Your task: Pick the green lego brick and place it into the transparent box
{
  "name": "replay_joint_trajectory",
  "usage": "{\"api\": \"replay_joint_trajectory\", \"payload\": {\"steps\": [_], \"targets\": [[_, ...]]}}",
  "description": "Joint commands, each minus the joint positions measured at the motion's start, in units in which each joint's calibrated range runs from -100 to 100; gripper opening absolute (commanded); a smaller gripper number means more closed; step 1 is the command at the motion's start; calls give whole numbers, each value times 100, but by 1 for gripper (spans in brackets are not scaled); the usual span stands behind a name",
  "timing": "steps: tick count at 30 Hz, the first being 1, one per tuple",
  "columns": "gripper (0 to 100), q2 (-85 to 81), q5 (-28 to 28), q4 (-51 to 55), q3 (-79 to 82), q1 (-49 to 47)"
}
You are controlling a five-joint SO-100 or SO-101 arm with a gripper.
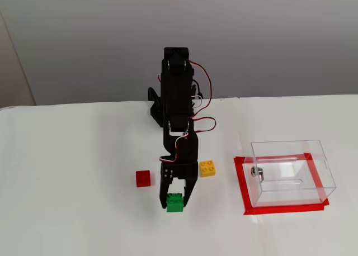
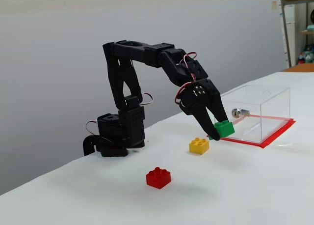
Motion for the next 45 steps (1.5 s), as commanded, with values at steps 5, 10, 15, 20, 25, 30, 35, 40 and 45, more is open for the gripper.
{"api": "replay_joint_trajectory", "payload": {"steps": [5,10,15,20,25,30,35,40,45], "targets": [[11,-1812,33,-7,856,-242],[11,-2541,33,-7,1226,-812],[11,-2906,33,-7,1236,-1603],[11,-2906,33,2,1145,-2527],[11,-2864,2,2,1082,-3525],[11,-2838,-14,-16,1082,-4442],[11,-2406,-19,-16,702,-5078],[11,-1684,-19,-16,6,-5447],[11,-980,-9,-16,-591,-5788]]}}
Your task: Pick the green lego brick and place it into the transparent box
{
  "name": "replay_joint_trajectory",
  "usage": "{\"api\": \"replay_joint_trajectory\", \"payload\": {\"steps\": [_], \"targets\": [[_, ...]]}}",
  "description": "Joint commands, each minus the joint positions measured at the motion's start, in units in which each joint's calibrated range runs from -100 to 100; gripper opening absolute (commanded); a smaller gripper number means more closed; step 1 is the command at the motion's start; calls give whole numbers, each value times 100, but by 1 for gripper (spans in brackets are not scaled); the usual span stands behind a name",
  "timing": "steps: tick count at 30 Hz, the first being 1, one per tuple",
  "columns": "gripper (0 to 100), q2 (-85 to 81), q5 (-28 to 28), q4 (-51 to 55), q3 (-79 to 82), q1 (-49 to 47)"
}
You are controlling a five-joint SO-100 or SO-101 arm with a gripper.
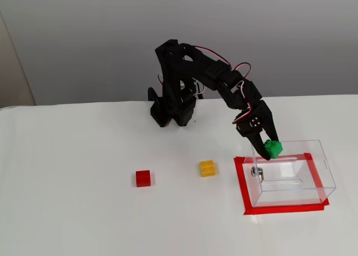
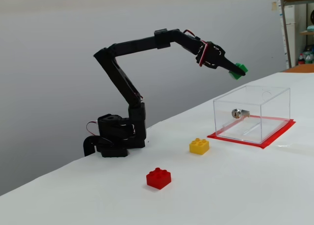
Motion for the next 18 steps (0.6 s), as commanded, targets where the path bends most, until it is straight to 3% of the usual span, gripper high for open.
{"api": "replay_joint_trajectory", "payload": {"steps": [1,18], "targets": [[11,348,6,-24,-567,-245],[11,1604,6,-103,-1019,-607]]}}
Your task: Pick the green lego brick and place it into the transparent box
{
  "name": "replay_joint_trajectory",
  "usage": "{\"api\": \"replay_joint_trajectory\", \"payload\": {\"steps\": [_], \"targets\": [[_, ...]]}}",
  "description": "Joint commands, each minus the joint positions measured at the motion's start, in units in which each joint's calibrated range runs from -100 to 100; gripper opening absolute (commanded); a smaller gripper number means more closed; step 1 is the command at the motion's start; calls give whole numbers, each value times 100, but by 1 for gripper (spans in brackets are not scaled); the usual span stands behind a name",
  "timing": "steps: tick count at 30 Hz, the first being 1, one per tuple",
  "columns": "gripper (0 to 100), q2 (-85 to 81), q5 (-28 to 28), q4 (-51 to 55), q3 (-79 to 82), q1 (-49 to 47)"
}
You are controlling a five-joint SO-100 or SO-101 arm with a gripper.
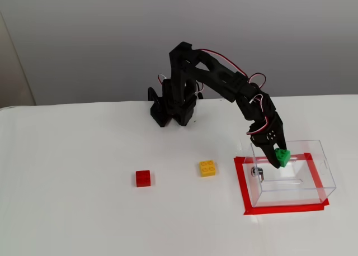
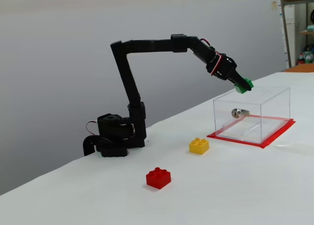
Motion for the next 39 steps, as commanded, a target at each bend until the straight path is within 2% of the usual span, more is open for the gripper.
{"api": "replay_joint_trajectory", "payload": {"steps": [1,11,17,19,29,31,36,39], "targets": [[11,141,2,-77,-473,-23],[12,1032,-14,-7,-1468,-38],[26,1117,17,-7,-1423,-134],[28,1134,22,-7,-1423,-141],[27,1066,-14,-7,-1413,-112],[24,1058,-14,1,-1413,-82],[7,820,17,10,-1404,29],[3,506,33,89,-1404,80]]}}
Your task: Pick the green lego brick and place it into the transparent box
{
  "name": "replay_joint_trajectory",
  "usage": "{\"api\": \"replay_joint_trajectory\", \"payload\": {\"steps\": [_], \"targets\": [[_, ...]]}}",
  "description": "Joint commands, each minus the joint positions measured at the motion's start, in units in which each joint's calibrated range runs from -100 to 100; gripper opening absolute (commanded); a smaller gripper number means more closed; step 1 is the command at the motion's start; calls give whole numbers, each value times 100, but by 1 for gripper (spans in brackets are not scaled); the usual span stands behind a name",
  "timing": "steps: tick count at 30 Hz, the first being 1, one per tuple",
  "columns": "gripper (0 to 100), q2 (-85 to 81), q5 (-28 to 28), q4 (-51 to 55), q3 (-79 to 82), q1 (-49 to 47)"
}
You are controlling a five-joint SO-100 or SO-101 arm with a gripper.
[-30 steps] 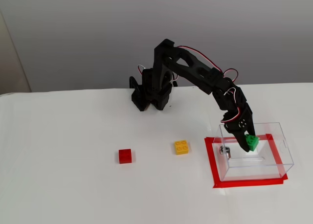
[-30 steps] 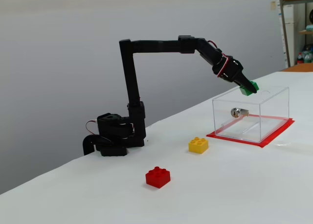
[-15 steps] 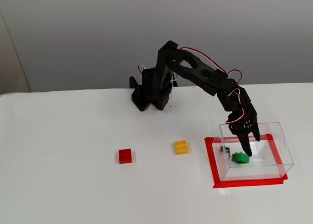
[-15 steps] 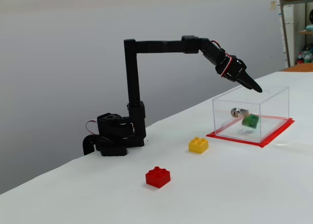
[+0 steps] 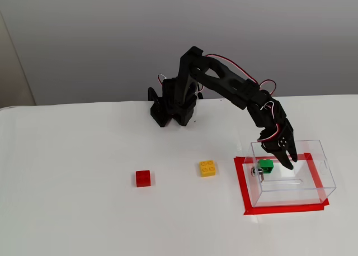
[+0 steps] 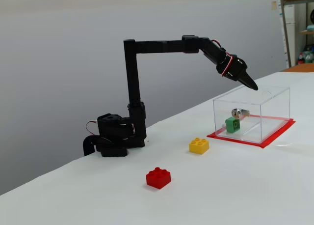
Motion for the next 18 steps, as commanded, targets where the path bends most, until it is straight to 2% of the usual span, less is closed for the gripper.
{"api": "replay_joint_trajectory", "payload": {"steps": [1,12,18], "targets": [[3,-653,33,184,-186,182],[3,-1866,-14,1499,-123,1314],[3,-2902,-14,1577,600,2341]]}}
